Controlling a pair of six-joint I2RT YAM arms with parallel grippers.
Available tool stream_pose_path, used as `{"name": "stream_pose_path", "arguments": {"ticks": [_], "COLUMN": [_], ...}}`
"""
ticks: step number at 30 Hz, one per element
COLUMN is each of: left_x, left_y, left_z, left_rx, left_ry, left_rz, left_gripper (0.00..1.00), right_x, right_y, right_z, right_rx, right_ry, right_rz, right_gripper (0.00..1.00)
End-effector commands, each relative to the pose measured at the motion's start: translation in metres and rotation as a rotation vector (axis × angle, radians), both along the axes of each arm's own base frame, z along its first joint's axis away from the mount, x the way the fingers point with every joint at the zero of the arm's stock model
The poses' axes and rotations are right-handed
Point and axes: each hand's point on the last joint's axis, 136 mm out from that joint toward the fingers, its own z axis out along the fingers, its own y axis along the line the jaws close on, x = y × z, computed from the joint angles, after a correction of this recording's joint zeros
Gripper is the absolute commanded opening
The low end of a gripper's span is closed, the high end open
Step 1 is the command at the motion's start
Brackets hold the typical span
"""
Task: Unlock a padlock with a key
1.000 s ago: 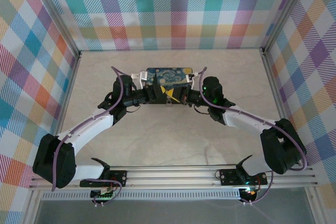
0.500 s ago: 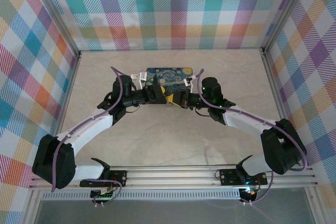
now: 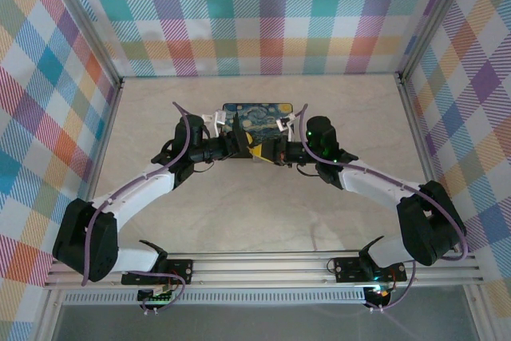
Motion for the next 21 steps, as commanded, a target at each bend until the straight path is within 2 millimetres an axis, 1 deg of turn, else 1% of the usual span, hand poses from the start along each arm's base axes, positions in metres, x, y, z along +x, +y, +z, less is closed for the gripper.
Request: {"name": "stream_pose_path", "arguments": {"ticks": [1, 8, 21], "left_x": [0.002, -0.003, -0.005], "left_y": [-0.001, -0.001, -0.004], "left_z": [0.012, 0.012, 0.015], "left_rx": [-0.02, -0.027, -0.04], "left_ry": [-0.031, -0.037, -0.037], "left_rz": [-0.025, -0.04, -0.059], "left_gripper": [0.41, 0.29, 0.17], "right_x": [-0.002, 0.001, 0.009], "right_y": [0.009, 0.009, 0.007], "right_z": [0.02, 0.018, 0.009], "right_rx": [0.042, 0.035, 0.017], "right_ry": [-0.071, -0.079, -0.105], "right_rz": [0.045, 0.031, -0.017], "right_gripper": [0.02, 0.02, 0.02]}}
